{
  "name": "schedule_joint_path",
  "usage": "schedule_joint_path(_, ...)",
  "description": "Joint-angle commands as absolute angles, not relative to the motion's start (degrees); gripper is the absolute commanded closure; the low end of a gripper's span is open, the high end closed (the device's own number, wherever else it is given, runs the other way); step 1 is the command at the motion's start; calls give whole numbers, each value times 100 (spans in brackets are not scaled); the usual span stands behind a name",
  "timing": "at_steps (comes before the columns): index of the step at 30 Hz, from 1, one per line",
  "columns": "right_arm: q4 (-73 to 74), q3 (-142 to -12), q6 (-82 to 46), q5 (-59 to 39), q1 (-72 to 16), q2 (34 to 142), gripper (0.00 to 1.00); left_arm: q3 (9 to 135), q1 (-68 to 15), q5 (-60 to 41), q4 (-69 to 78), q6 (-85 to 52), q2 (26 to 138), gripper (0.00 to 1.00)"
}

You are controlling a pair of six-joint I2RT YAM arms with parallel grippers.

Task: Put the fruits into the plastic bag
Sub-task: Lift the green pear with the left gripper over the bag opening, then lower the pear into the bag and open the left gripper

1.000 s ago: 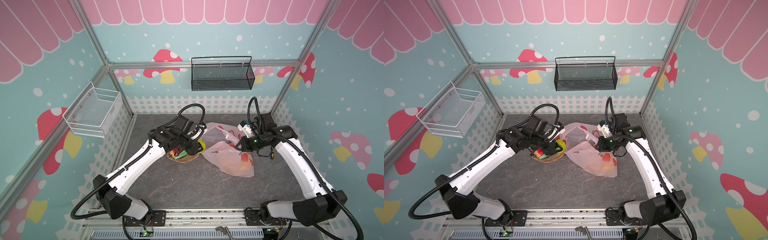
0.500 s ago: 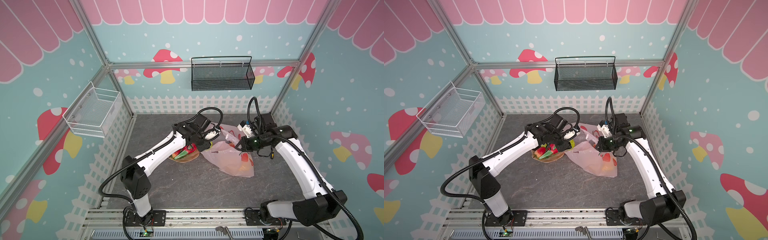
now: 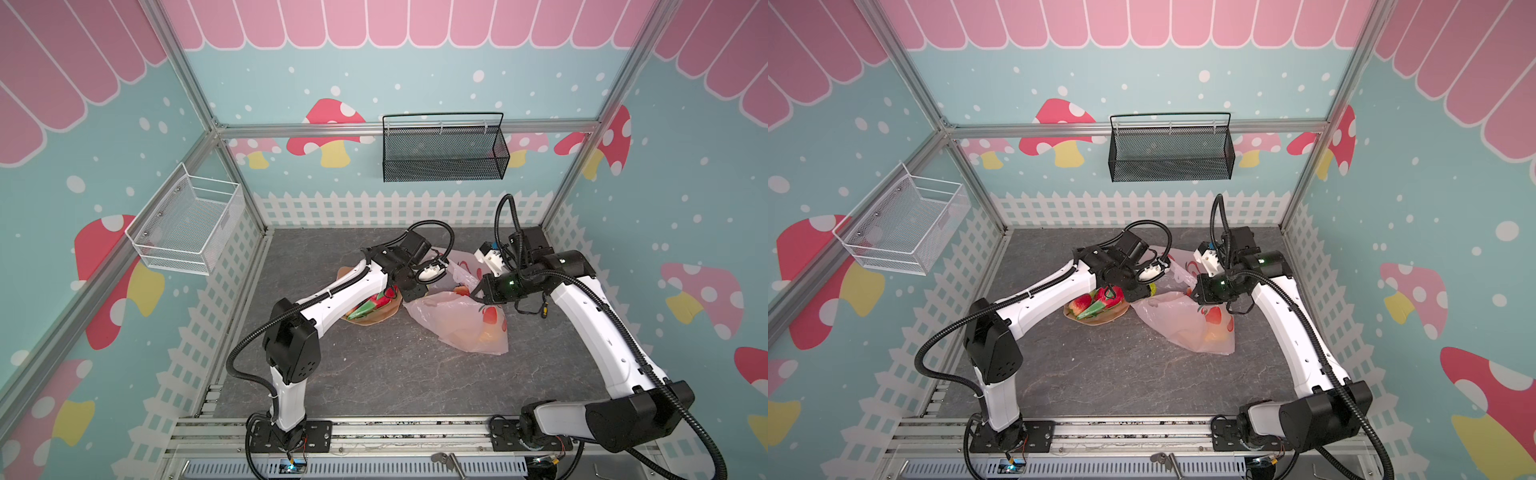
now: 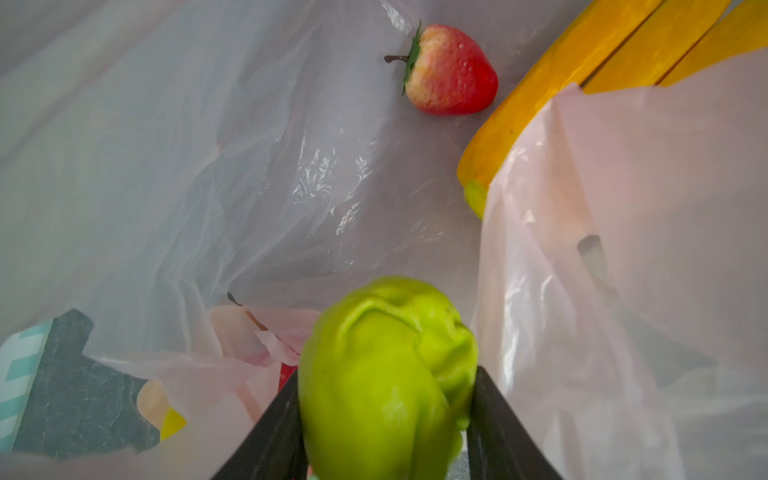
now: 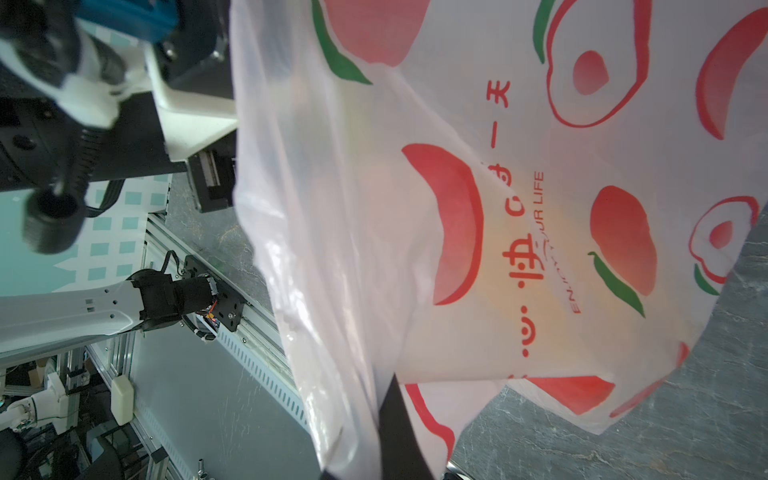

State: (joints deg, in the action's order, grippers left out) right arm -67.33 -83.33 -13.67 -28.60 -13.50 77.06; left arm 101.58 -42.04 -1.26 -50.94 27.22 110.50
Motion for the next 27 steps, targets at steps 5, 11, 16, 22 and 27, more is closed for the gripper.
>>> schedule_joint_path(5,-6873,-8533,-1165,-3023,-1336,7804,100,10563,-4360,-517,-4666,2631,11522,64)
schedule_joint_path(11,-6859,-8536,-1134,-3039,-1336,7848,100,10711,-4369,-843,-4466,2470,11728,64)
schedule_joint_path(16,-6847,-8541,-1125,-3052,-1337,7873,100,10777,-4386,-1224,-4382,2335,11883,62)
schedule_joint_path(22,-6797,-8552,-1125,-3067,-1336,7926,100,10761,-4412,-1741,-4250,1894,11961,56)
schedule_joint_path(27,-6788,-8561,-1134,-3067,-1336,7943,100,10714,-4414,-1800,-4253,1804,11981,45)
